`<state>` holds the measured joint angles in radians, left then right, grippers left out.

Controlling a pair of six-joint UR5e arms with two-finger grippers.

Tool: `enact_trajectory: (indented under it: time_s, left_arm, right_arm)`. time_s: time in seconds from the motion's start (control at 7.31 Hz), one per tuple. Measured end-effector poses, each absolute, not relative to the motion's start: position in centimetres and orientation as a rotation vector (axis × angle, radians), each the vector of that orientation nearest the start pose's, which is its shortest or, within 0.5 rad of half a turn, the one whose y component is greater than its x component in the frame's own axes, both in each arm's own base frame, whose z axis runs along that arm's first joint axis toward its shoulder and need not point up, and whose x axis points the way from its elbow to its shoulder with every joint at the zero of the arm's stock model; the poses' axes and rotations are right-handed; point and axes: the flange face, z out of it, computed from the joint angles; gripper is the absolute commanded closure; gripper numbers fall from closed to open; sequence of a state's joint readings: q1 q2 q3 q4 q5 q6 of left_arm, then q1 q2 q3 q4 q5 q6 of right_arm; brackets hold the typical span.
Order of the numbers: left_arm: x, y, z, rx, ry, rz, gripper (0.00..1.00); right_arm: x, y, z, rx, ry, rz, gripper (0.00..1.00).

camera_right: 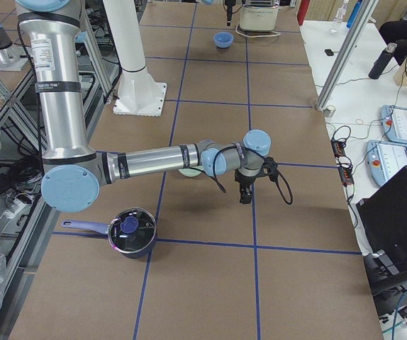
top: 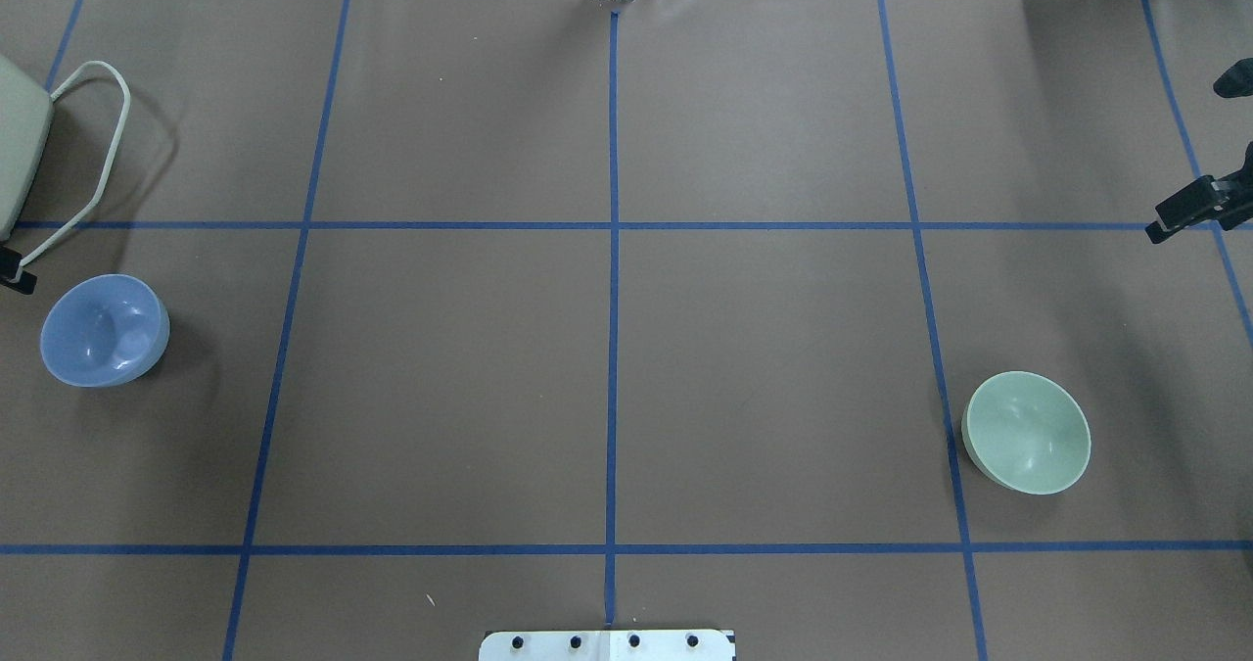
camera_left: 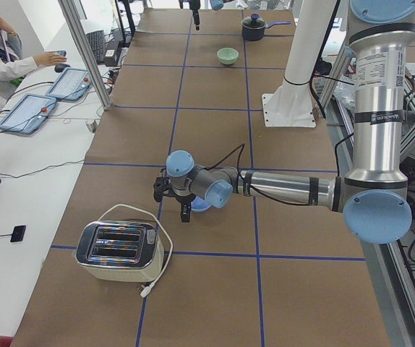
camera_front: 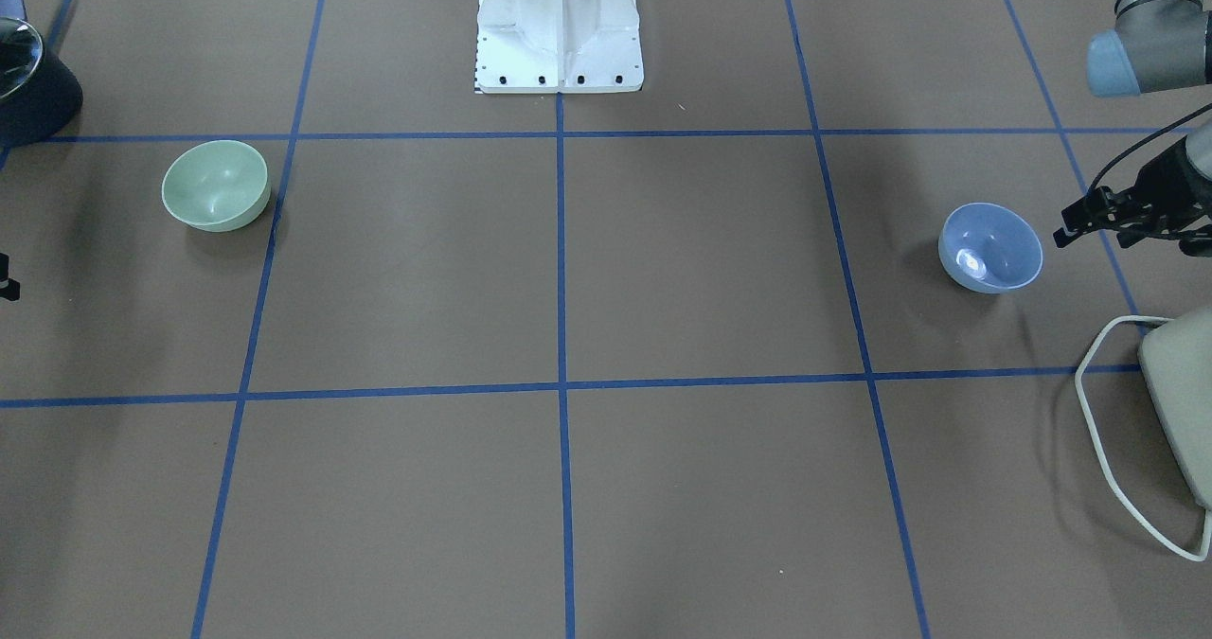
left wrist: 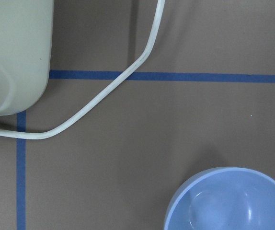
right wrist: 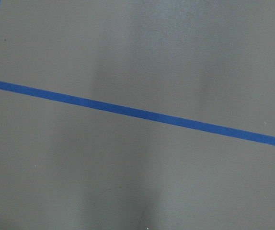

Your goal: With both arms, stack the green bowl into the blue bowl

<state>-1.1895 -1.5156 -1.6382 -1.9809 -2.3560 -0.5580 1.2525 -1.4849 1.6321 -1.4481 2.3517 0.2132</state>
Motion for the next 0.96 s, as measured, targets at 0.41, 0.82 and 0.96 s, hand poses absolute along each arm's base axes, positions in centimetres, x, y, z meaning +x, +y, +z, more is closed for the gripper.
enact_trajectory:
  time_s: [0.41, 0.82, 0.96]
  left_arm:
    - [15.1, -46.9, 60.3, -0.008, 0.894, -0.008, 0.19]
    - [16.8, -46.3, 62.1, -0.005, 0.915, -0.002, 0.33]
    - [17.0, -46.2, 62.4, -0.004, 0.92, -0.006, 0.4]
  right_arm:
    - [-11.2, -53.1, 56.9, 0.044, -0.818, -0.212, 0.0]
    - [-11.3, -53.2, 56.8, 0.044, -0.817, -0.21, 0.0]
    - [-11.3, -53.2, 56.8, 0.043, -0.818, -0.21, 0.0]
